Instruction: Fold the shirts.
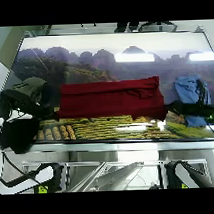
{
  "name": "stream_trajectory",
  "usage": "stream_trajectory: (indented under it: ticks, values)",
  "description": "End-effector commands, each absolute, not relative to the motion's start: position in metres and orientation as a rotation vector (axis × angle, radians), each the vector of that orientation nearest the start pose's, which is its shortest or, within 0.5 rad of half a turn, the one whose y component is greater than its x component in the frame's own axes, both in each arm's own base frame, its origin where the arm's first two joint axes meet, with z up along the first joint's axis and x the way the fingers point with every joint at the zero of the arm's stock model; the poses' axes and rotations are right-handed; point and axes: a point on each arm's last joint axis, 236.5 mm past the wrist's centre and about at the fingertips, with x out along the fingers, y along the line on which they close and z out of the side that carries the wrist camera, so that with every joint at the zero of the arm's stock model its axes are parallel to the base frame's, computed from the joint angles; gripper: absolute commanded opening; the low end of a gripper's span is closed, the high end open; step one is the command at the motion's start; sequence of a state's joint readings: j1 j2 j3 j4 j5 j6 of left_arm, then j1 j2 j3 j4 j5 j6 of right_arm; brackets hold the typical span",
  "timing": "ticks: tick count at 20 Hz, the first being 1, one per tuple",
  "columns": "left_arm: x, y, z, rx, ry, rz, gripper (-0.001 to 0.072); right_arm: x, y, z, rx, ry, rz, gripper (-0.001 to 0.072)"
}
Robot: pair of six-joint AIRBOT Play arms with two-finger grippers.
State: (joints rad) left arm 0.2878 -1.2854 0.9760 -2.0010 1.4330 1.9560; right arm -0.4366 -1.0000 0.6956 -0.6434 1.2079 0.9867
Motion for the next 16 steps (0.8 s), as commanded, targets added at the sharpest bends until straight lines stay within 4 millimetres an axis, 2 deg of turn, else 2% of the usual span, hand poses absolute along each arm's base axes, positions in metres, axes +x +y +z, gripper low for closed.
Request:
stream_trajectory:
  ticks: [1, 2, 4, 7, 9, 13, 16]
  values:
    - [0.321, -0.019, -0.01, -0.294, 1.515, -0.389, 0.0019, 0.375, 0.06, 0.075, 0.64, 0.793, 0.503, 0.0017]
    - [0.332, -0.023, -0.011, -0.275, 1.512, -0.405, 0.0019, 0.391, 0.065, 0.075, 0.612, 0.775, 0.508, 0.0017]
    - [0.361, -0.032, -0.013, -0.234, 1.494, -0.433, 0.0019, 0.424, 0.075, 0.064, 0.564, 0.773, 0.507, 0.0017]
    - [0.419, -0.031, -0.015, -0.203, 1.416, -0.419, 0.002, 0.47, 0.074, 0.035, 0.548, 0.79, 0.474, 0.0017]
    - [0.441, -0.027, -0.027, -0.204, 1.413, -0.415, 0.002, 0.488, 0.072, 0.01, 0.548, 0.824, 0.478, 0.0017]
    - [0.456, -0.021, -0.068, -0.209, 1.498, -0.425, 0.002, 0.505, 0.067, -0.047, 0.57, 0.904, 0.458, 0.0017]
    - [0.458, -0.02, -0.093, -0.239, 1.569, -0.432, 0.0019, 0.505, 0.067, -0.076, 0.572, 0.948, 0.458, 0.0018]
